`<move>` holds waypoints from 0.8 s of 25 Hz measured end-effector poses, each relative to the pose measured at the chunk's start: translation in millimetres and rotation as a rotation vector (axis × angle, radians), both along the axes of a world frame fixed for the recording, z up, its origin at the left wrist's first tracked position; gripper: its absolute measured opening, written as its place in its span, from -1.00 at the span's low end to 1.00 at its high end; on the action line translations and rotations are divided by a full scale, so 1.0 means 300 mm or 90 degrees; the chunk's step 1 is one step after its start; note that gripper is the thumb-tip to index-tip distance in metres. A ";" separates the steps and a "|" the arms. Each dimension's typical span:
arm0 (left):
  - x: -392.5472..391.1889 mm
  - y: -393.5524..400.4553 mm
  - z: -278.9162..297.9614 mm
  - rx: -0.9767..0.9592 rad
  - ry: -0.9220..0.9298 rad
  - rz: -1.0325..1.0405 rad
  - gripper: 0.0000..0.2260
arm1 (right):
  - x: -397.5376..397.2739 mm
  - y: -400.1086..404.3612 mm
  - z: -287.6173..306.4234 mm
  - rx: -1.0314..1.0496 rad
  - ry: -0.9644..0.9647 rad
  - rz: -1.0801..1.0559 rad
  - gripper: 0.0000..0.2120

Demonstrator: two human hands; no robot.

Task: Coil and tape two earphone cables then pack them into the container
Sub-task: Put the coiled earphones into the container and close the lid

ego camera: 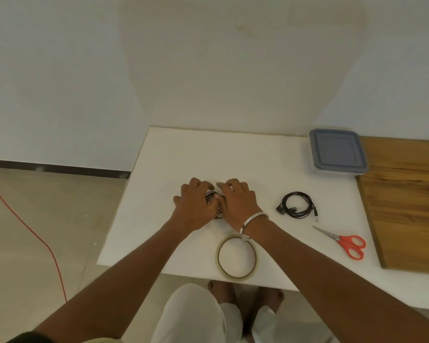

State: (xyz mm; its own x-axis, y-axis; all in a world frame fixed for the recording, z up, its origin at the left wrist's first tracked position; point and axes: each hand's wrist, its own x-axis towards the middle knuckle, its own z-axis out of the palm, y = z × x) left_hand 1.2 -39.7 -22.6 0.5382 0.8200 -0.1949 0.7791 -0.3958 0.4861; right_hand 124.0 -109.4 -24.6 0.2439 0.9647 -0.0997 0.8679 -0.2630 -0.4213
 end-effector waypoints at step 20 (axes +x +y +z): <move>0.719 -0.142 0.122 -0.096 -0.104 -0.174 -0.56 | 0.868 -0.336 0.173 0.032 -0.093 -0.435 -0.60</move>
